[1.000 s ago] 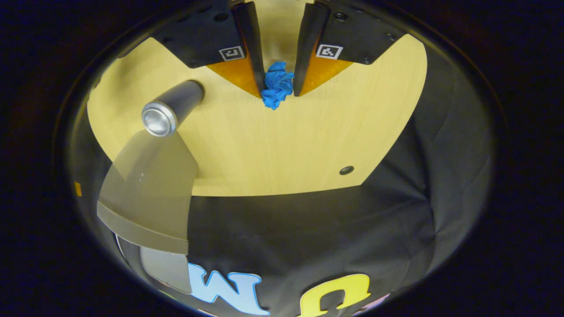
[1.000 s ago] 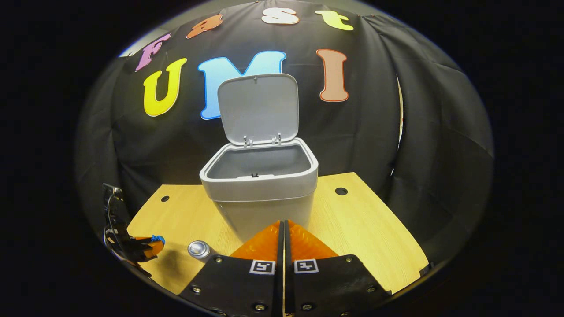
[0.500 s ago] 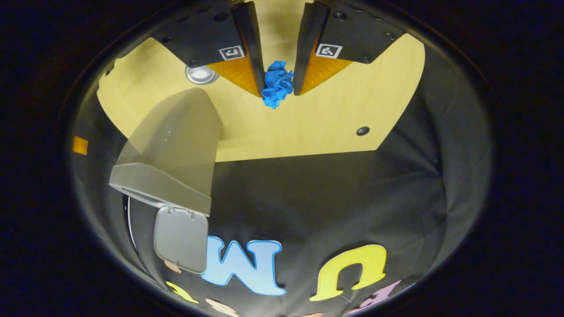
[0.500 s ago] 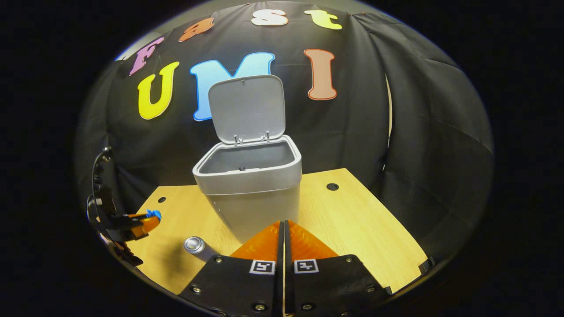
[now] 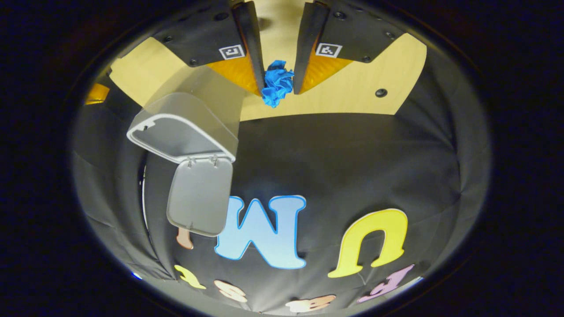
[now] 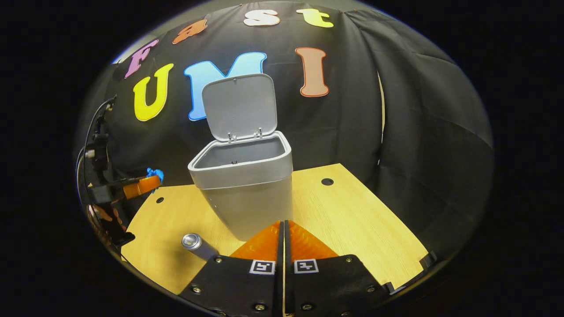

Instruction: Press the lid of the desktop garbage bin to open it, pick up the crumpled paper on the desktop and throw it into the bin, then pick up the pop can on the desktop and drop it into the bin, and finally close the garbage bin lid.

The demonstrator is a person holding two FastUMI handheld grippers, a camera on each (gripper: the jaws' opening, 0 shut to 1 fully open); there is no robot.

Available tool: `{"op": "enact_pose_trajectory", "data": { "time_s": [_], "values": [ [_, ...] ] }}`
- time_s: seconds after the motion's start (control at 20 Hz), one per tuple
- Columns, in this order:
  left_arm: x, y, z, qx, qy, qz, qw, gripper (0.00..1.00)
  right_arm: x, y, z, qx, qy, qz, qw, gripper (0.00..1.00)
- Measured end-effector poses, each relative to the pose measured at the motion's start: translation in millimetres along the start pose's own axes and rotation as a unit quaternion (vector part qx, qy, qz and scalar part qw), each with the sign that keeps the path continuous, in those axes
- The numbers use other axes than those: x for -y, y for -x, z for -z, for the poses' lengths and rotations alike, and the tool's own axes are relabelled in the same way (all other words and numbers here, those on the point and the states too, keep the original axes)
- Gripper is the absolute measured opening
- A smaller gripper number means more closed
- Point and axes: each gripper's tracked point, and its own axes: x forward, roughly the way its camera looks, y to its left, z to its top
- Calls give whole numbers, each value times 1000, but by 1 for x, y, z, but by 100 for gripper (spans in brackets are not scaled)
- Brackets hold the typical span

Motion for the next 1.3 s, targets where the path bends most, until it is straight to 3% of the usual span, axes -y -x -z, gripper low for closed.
{"op": "enact_pose_trajectory", "data": {
  "time_s": [0.3,0.35,0.45,0.8,1.1,1.15,1.3],
  "values": [
    [57,-8,-61,51,8,47,998,41,1,7,5,-2,-9,-2,1000,1],
    [67,-9,-68,57,5,56,997,46,1,7,5,-1,-9,-2,1000,1],
    [89,-14,-81,67,-4,74,995,46,-1,8,5,-1,-9,-4,1000,1],
    [147,-22,-84,65,-13,121,990,44,-7,7,2,2,-2,-13,1000,1],
    [151,-40,-78,56,-26,119,991,42,-8,3,1,2,-1,-14,1000,1],
    [150,-42,-75,53,-27,116,992,46,-7,2,0,1,-1,-13,1000,1],
    [148,-43,-79,56,-22,118,991,81,-9,0,0,0,-3,-14,1000,1]
  ]
}}
